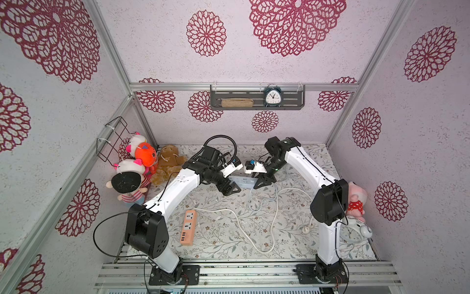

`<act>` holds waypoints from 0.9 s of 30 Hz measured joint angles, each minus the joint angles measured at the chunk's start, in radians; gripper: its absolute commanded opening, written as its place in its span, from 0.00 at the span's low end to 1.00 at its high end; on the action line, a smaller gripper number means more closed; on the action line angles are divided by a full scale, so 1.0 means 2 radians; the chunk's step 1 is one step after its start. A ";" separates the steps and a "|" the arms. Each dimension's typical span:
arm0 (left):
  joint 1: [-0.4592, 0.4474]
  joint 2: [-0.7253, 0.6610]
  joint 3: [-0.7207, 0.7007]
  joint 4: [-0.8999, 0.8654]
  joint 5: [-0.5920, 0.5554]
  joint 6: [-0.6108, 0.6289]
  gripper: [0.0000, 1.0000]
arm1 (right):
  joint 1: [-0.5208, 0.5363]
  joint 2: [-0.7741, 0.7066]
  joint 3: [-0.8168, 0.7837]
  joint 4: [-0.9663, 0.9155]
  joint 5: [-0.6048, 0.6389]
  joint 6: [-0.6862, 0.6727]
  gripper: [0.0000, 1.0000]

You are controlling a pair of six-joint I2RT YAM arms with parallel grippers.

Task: Unwrap the cord wrapped around the power strip
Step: Place the power strip at the center of the board.

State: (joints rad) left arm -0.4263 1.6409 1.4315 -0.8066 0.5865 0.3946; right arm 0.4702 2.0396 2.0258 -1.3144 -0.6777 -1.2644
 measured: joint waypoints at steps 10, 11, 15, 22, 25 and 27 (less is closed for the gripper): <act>0.000 0.014 0.014 -0.023 0.011 0.003 0.52 | 0.001 0.003 0.003 0.000 0.004 -0.004 0.21; 0.000 0.014 0.014 -0.026 0.011 0.007 0.51 | 0.001 0.005 0.006 -0.002 0.004 -0.010 0.29; 0.000 0.014 0.012 -0.025 0.008 0.010 0.33 | 0.001 0.007 0.010 0.003 0.006 -0.018 0.55; 0.001 0.008 -0.025 0.001 -0.046 -0.043 0.11 | -0.003 -0.002 -0.005 0.088 -0.005 0.077 0.78; 0.003 -0.002 -0.056 0.026 -0.071 -0.070 0.00 | -0.007 -0.024 -0.038 0.145 -0.004 0.138 0.79; 0.005 -0.021 -0.087 0.050 -0.091 -0.092 0.00 | -0.015 -0.050 -0.075 0.196 0.002 0.187 0.79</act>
State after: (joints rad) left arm -0.4168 1.5997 1.2568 -0.7067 0.4038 0.2108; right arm 0.4393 1.9388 1.8751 -0.9222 -0.6743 -0.8906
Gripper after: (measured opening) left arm 0.475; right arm 0.790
